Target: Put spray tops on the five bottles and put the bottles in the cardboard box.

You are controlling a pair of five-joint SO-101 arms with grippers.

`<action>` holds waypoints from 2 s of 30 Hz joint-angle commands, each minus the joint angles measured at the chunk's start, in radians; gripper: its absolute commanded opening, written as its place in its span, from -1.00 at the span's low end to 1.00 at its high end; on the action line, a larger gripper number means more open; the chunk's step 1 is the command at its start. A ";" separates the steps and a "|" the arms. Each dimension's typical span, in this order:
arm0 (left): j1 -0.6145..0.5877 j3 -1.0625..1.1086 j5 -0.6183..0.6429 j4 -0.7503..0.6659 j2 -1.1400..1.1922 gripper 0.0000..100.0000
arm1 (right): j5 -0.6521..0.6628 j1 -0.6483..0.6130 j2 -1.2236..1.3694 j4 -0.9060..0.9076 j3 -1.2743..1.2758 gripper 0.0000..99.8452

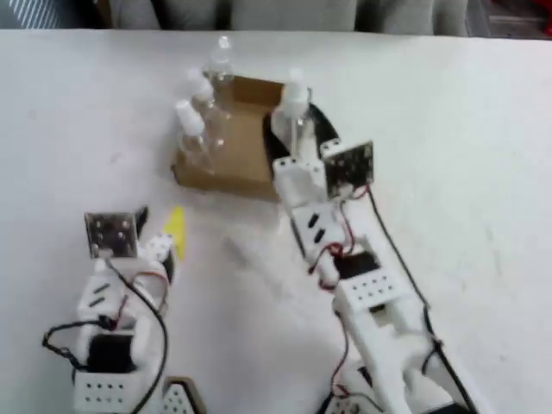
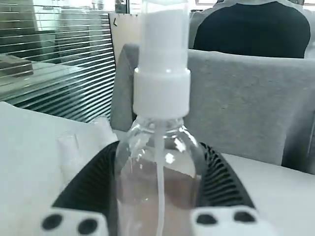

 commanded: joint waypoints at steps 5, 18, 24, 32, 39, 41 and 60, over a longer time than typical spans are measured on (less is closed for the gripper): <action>-0.008 0.000 -0.011 -0.031 -0.007 -0.90 | 0.005 0.010 0.260 -0.189 -0.160 -0.97; -0.010 0.000 -0.011 -0.031 -0.007 -0.96 | 0.006 0.045 0.659 -0.364 -0.407 -0.97; -0.010 0.000 -0.011 -0.031 -0.007 -0.96 | 0.005 0.064 0.829 -0.366 -0.532 -0.97; -0.012 0.000 -0.012 -0.031 -0.007 -0.96 | 0.012 0.076 1.027 -0.366 -0.738 -0.97; -0.012 0.000 -0.012 -0.031 -0.007 -0.96 | 0.012 0.093 1.147 -0.366 -0.862 -0.97; -0.012 0.000 -0.012 -0.031 -0.007 -0.96 | 0.012 0.099 1.176 -0.366 -0.891 -0.97; -0.015 0.000 -0.012 -0.031 -0.007 -0.96 | 0.104 0.105 1.469 -0.366 -1.206 -0.97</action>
